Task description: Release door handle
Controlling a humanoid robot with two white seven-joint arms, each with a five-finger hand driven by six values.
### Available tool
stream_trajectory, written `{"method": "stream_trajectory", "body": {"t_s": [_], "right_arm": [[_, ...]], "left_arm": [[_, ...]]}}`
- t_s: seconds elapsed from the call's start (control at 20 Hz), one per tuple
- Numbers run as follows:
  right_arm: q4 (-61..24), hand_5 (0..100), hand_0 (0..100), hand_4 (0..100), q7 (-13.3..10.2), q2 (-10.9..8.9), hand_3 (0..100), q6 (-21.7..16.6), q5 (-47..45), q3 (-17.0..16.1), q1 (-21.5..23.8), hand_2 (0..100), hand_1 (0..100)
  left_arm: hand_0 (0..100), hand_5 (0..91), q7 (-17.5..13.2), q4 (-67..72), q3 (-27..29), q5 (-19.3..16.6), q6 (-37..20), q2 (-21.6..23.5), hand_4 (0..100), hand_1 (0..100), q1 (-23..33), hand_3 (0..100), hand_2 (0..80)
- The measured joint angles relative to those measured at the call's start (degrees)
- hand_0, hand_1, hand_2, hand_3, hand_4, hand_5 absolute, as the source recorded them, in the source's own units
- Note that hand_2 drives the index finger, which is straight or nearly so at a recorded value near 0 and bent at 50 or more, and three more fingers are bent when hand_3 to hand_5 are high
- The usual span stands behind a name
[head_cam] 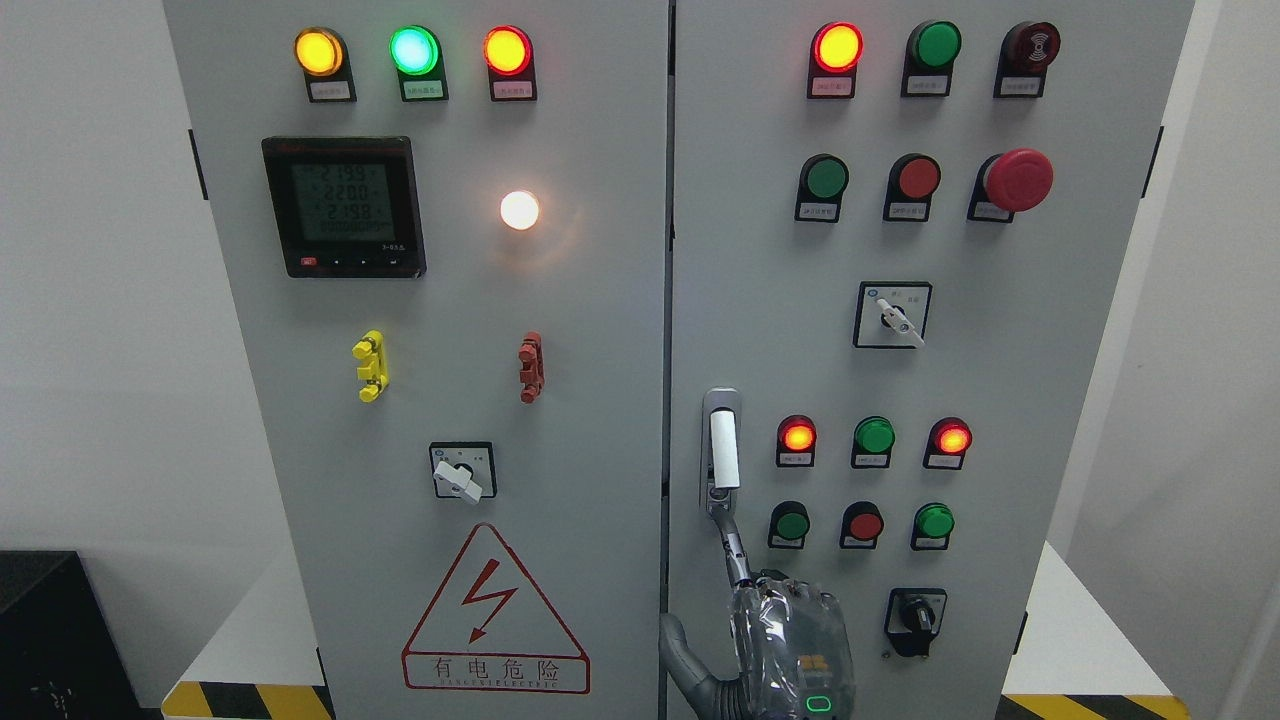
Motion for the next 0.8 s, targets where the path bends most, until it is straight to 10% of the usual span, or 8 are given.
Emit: {"method": "stream_trajectory", "body": {"t_s": [0.8], "right_arm": [[-3.12, 76, 35, 80, 0.17, 0.0, 86, 0.04, -0.07, -0.03, -0.05, 2, 26]], "left_arm": [[0, 0.0, -0.02, 0.0, 0.0, 0.0, 0.0, 0.0, 0, 0, 0.0, 10, 4.5]]}}
